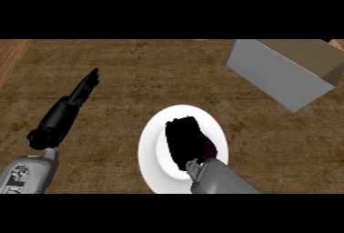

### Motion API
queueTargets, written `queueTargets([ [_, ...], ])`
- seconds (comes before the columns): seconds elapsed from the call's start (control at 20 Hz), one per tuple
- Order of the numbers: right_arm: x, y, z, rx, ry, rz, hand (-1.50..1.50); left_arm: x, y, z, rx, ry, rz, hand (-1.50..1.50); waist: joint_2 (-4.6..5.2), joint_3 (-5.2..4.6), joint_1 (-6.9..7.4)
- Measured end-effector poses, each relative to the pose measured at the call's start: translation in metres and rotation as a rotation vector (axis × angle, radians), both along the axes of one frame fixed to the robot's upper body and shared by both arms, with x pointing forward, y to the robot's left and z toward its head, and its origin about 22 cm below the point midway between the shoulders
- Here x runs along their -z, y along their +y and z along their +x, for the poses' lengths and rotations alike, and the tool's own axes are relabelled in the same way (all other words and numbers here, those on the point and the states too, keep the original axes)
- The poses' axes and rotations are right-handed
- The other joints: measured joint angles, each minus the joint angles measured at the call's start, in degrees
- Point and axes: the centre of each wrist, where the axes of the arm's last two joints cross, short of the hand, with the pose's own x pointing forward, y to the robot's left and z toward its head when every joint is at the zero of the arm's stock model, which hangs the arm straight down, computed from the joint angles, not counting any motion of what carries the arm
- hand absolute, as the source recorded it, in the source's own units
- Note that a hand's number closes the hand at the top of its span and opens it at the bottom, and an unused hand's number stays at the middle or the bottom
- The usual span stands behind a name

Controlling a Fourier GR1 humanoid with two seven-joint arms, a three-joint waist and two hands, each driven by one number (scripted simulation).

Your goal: Pick the can from the plate and place it in the cardboard box

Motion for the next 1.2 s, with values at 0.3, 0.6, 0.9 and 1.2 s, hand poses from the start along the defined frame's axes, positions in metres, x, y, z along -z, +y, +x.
queueTargets([
  [0.3,-0.010,-0.008,0.041,-0.092,-0.019,0.125,1.50,-0.006,-0.002,0.005,0.015,-0.007,0.001,0.00,0.35,0.03,0.86],
  [0.6,-0.034,-0.014,0.093,-0.201,-0.092,0.287,1.50,-0.005,-0.004,0.003,0.021,-0.012,0.005,0.00,0.59,0.03,1.61],
  [0.9,-0.069,-0.013,0.110,-0.279,-0.261,0.316,1.50,-0.009,0.004,0.002,0.005,-0.014,0.011,0.00,0.19,0.01,0.66],
  [1.2,-0.124,-0.025,0.118,-0.129,-0.418,0.442,1.50,-0.007,0.008,0.000,-0.008,-0.007,0.007,0.00,-0.06,0.00,-0.19],
])
